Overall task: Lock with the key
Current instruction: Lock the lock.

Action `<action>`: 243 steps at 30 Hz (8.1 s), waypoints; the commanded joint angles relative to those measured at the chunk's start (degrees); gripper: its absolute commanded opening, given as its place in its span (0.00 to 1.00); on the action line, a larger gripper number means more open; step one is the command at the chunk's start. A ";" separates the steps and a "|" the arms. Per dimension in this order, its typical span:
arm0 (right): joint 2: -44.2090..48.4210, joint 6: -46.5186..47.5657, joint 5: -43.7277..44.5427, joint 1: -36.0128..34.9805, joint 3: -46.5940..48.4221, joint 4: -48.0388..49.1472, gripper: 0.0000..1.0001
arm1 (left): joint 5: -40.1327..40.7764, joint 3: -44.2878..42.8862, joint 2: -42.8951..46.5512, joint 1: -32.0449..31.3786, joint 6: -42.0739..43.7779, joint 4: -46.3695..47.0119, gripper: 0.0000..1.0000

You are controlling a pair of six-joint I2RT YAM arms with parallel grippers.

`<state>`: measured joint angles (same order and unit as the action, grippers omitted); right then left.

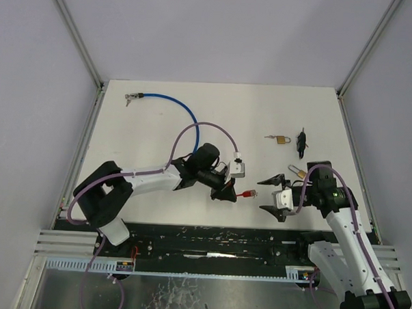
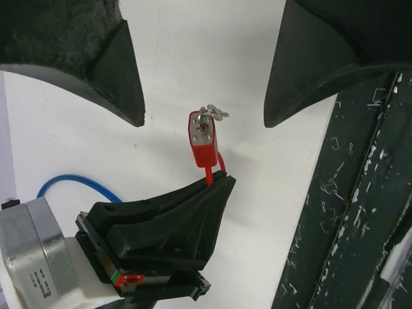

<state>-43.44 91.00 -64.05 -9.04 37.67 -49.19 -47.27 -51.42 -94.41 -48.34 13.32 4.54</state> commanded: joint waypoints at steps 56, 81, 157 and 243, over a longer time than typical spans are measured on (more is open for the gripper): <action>-12.04 -35.48 -0.27 -6.13 2.18 13.29 0.00 | 21.85 11.48 9.44 -8.68 -4.65 33.52 0.10; -12.57 -38.79 0.66 -4.28 6.19 9.90 0.00 | 23.02 24.34 6.52 -8.63 -3.47 60.98 0.81; -15.38 -21.83 -4.41 -2.57 6.62 0.97 0.31 | 31.25 16.44 8.90 -13.63 -8.26 30.62 0.00; -9.72 -20.66 -10.83 -2.64 -3.66 13.34 0.43 | 33.37 16.14 15.52 -15.77 -2.73 18.23 0.00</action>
<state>-53.98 73.19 -71.02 -10.83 35.09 -38.96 -15.44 -32.99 -78.26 -63.40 10.17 20.80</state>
